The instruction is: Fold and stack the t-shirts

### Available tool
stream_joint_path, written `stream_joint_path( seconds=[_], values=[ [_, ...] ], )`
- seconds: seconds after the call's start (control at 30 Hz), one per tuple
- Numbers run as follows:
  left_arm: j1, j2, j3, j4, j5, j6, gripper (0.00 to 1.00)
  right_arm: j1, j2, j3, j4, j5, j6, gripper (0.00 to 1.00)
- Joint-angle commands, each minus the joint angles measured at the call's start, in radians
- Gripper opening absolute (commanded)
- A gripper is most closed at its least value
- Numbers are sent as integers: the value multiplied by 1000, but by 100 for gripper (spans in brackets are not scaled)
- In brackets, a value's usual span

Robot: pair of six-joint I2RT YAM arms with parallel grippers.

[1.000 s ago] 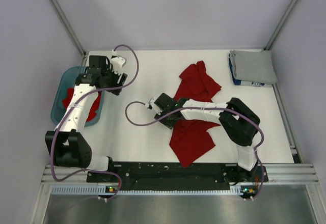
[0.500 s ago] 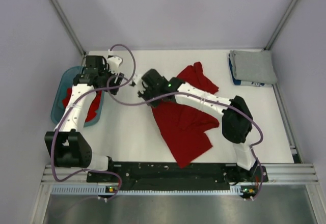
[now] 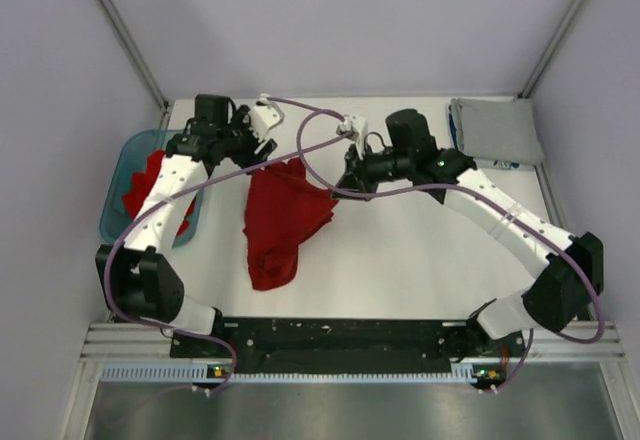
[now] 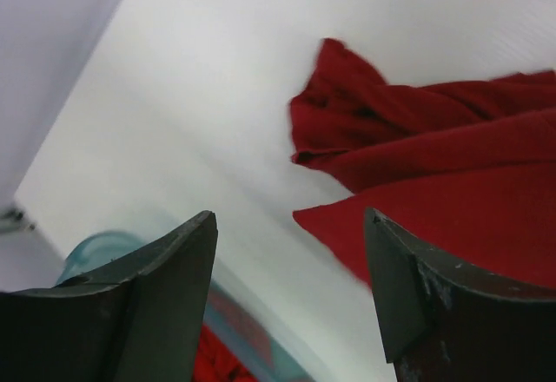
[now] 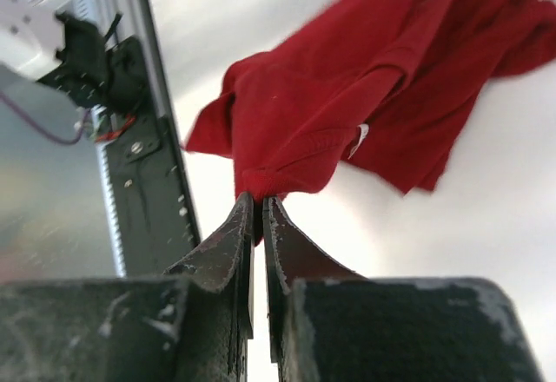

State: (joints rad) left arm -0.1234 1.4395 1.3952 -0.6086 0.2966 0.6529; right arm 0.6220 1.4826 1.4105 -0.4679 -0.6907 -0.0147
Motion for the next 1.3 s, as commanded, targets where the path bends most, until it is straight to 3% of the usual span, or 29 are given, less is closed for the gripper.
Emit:
stream_joint_path(
  seconds=[0.0, 0.17, 0.43, 0.6, 0.77, 1.03, 1.27],
  values=[
    [142, -42, 21, -131, -25, -177, 72, -654, -369, -218, 293, -26, 432, 0],
    [130, -30, 19, -167, 56, -159, 72, -879, -420, -451, 302, -15, 487, 0],
    [91, -24, 13, -183, 82, -142, 71, -871, -355, -498, 315, -34, 467, 0],
    [-40, -16, 7, -201, 3, -93, 71, -650, -329, -381, 131, 154, 244, 0],
    [-182, 35, 100, -235, -22, -82, 72, -452, -248, -314, 86, 255, 211, 0],
    [-337, 165, 309, -283, -94, -105, 72, -286, -122, -226, 63, 332, 196, 0],
    [-430, 200, 281, -247, -194, -59, 73, -240, -84, -174, 61, 333, 196, 0]
  ],
)
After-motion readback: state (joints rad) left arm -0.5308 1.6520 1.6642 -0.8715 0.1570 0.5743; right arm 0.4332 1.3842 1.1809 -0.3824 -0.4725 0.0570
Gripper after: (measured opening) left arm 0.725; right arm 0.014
